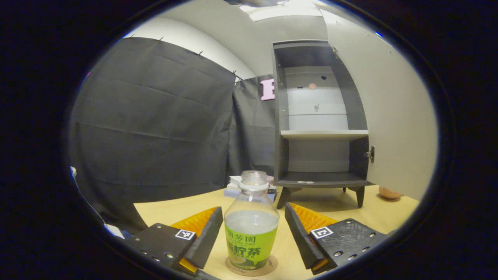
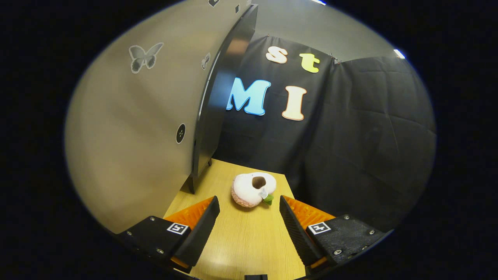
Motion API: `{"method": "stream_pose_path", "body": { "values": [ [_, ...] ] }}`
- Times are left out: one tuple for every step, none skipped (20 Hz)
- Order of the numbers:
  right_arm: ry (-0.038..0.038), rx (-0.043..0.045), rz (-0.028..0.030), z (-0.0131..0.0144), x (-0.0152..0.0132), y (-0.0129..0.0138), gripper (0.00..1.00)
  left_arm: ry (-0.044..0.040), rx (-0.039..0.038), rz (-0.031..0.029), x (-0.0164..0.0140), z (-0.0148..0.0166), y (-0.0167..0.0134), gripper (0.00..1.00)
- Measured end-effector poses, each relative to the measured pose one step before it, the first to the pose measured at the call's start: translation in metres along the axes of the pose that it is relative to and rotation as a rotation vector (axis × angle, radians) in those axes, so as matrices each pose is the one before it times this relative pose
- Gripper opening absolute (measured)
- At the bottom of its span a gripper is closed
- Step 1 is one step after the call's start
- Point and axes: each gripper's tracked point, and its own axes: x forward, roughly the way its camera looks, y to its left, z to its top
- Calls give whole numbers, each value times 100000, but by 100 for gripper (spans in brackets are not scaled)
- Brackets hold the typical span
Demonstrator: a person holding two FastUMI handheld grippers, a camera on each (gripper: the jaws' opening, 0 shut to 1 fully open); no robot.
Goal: Open the cabinet door with the right hand, grasp the bottle in the cabinet with the left hand and place it on the coaster, then close the cabinet door with the right hand.
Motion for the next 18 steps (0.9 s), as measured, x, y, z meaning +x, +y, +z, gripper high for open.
{"method": "stream_pose_path", "body": {
  "values": [
    [-1056, 585, -395, 417, -424, -355, 96, -502, 74, -817, 50, 1055, -48, 91],
    [-1349, 1478, -72, 463, -274, -217, 96, -696, 1084, -800, 73, 1180, 1, 91],
    [-1413, 1440, -129, 609, -333, -306, 96, -2049, 2688, 148, -1, 1374, 280, 91],
    [-1141, 1139, -516, 608, -233, -375, 96, -1235, 2020, -212, 184, 1421, 340, 91],
    [-789, 915, -40, 485, -254, -244, 95, -728, 870, -1363, 74, 1227, -418, 91],
    [356, -132, 58, 198, -4, -139, 95, -890, 131, -1048, 210, 1373, -141, 91],
    [819, -22, -589, 12, -315, -381, 95, 256, -1002, -532, 378, 1197, -108, 91],
    [-389, 2535, 1897, 290, -109, 253, 95, 1540, -1184, -1609, 125, 1047, -391, 91],
    [-27, 2486, 759, 200, -148, 277, 95, 1190, -384, -592, 277, 1247, -136, 91],
    [17, 1988, 6, 129, -301, -108, 95, 842, 38, 246, 156, 1621, 147, 91],
    [-380, 1939, 78, 293, -374, -24, 95, -733, 67, -179, 155, 2120, 9, 91],
    [-521, 1760, -580, 452, -195, -141, 95, -844, 604, -886, 100, 2175, -174, 91],
    [-962, 1710, -147, 597, -393, -137, 95, -1053, 1244, -3437, 193, 1989, -578, 91],
    [-1068, 1151, -347, 706, -226, -124, 95, -1629, 3028, 178, 122, 1960, 413, 91],
    [-1310, 836, 583, 845, -310, -28, 96, -646, 2898, 1322, 64, 1801, 600, 91],
    [-1912, 467, 1358, 1104, -317, 216, 95, 747, 1156, -2532, 188, 927, -529, 91],
    [-2578, -126, 762, 1267, -476, 70, 95, 1856, -352, -3875, 189, 868, -817, 91],
    [-3130, 341, 1111, 1346, -531, 106, 95, 2016, -956, -1633, 94, 393, -426, 91]
  ]
}}
